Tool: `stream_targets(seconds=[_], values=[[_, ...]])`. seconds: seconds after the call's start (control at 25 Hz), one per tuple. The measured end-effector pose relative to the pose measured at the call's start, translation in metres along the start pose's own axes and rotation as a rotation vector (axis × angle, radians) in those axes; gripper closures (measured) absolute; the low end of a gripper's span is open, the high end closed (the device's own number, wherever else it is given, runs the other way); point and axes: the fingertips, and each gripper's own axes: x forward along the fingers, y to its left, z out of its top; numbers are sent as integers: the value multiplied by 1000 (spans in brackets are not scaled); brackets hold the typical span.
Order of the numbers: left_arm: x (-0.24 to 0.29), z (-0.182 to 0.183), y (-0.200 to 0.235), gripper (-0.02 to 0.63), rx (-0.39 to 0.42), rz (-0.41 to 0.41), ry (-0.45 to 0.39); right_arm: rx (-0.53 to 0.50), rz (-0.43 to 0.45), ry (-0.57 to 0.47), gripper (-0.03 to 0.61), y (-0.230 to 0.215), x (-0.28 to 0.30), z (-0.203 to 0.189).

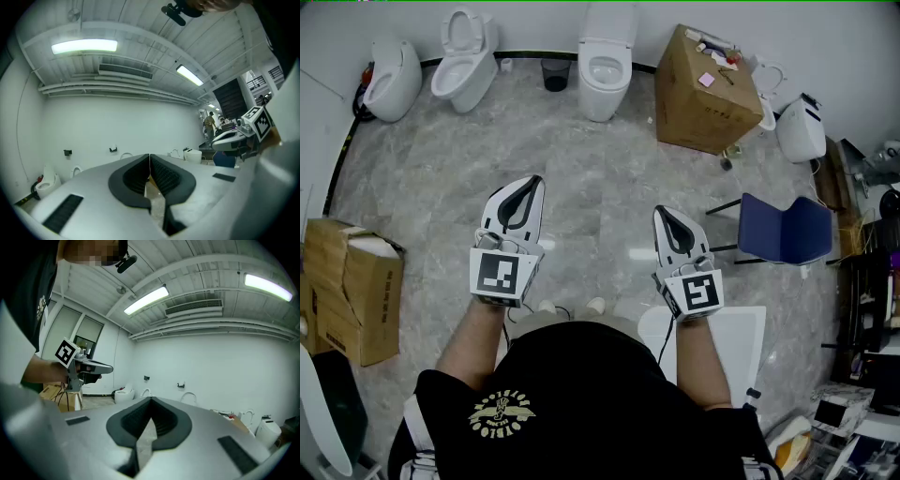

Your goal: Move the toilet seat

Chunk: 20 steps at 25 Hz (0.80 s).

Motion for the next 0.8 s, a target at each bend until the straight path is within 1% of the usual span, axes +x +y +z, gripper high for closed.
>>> stream_targets(seconds=[0.16, 0.32, 0.4, 0.56, 0.6, 0.64, 0.68, 0.72, 0.76, 0.8], values=[[12, 9, -20, 588, 45, 13, -13, -42, 58, -63, 555, -11, -1, -4], [24, 12, -41, 588, 73, 27, -12, -36, 70, -81, 555, -29, -6, -8], [28, 12, -45, 588, 84, 46, -12, -32, 57, -66, 555, -38, -8, -10], [34, 12, -48, 588, 91, 86, -2, -14, 33, 25, 554, -56, -12, -19], [35, 11, -48, 586, 92, 97, 6, -6, 28, 34, 554, -61, -14, -22], [37, 10, -47, 585, 90, 105, 15, 1, 25, 25, 551, -67, -15, -23], [40, 8, -46, 561, 85, 107, 25, 8, 27, -1, 544, -72, -14, -24], [42, 5, -44, 493, 79, 103, 36, 19, 37, -31, 486, -76, -12, -26], [45, 2, -42, 454, 75, 98, 49, 34, 46, -51, 399, -79, -10, -27], [46, -2, -40, 444, 75, 95, 63, 47, 50, -56, 360, -82, -8, -29]])
